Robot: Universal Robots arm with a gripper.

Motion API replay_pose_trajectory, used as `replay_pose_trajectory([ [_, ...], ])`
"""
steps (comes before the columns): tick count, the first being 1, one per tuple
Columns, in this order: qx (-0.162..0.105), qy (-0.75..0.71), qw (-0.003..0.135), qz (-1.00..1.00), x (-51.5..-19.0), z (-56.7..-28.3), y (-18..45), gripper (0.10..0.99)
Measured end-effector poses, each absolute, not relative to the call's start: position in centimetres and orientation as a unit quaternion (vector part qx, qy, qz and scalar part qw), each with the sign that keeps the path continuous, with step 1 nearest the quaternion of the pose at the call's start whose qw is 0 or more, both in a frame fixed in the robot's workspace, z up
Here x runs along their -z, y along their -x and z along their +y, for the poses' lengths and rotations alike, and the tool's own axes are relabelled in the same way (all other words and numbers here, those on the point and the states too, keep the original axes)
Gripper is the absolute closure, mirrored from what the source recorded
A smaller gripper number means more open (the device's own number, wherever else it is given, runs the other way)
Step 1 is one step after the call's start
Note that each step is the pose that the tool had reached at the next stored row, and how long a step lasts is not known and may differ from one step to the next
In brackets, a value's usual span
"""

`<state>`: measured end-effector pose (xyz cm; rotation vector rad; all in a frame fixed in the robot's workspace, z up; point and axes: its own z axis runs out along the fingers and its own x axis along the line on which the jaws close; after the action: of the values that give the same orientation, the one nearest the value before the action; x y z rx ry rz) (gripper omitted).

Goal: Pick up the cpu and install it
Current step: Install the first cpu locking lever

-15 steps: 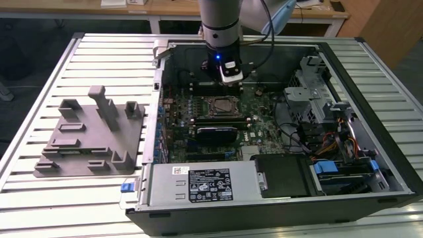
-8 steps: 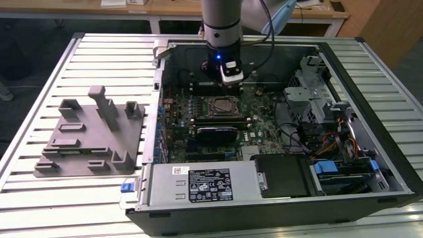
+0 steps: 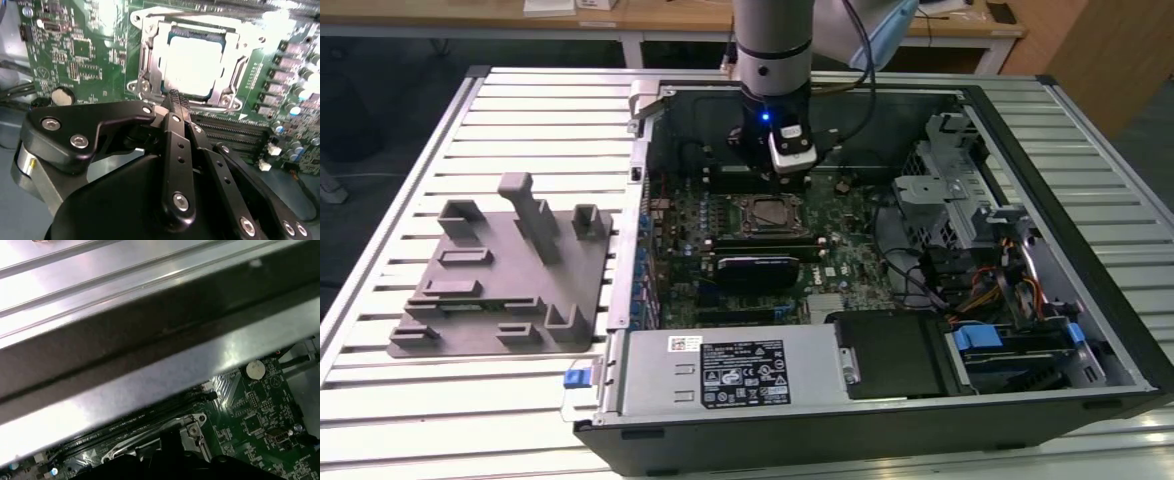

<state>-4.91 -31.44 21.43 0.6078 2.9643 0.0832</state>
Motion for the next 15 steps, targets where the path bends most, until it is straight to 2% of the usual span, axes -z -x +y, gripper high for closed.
replay_pose_trajectory([
  [15,-0.012,-0.2,0.048,0.979,-21.2,-34.0,4.9,0.98],
])
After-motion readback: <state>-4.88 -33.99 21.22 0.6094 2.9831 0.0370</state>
